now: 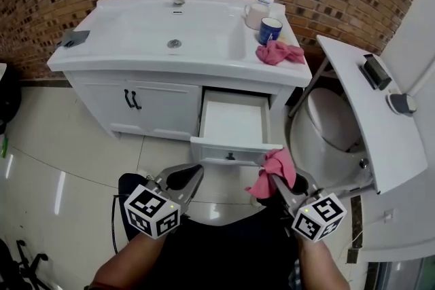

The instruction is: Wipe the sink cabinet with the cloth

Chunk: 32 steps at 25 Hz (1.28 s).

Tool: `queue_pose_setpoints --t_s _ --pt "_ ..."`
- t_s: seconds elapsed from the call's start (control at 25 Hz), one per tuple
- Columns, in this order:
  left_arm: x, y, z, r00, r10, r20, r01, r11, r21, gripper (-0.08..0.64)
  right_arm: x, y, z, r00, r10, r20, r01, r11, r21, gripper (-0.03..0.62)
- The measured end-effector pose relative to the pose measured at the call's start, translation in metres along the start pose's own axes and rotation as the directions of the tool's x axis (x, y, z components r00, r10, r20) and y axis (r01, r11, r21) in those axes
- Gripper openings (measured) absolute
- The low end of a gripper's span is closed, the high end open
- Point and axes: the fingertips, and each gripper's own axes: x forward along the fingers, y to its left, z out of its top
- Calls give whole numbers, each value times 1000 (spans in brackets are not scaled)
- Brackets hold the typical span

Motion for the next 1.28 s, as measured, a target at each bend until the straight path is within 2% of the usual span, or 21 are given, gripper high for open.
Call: queue_pose_setpoints --t_s 0.2,0.32,0.4,0.72,0.88,1.28 --pt "-19 -15 1 1000 2 15 -2 1000 -7 5 -38 23 -7 998 -39 47 36 998 49 95" --pt "-25 -22 -2 1000 9 21 -9 1000 -16 5 -44 30 -20 998 -52 44 51 998 31 95" --pt "-25 -24 -5 1000 12 17 -12 1000 -8 5 -43 32 -25 999 -32 33 31 999 23 95" --pt "-25 -27 -8 1000 17 -14 -17 1000 21 5 -51 30 -23 999 -23 37 22 1000 3 95" --pt "-21 -26 -10 1000 18 -14 -18 1000 14 5 -56 28 -22 998 -42 39 41 999 20 94" --pt "-16 -34 -6 1000 -6 -6 6 1000 27 5 -58 31 -24 998 -56 19 56 998 -6 94"
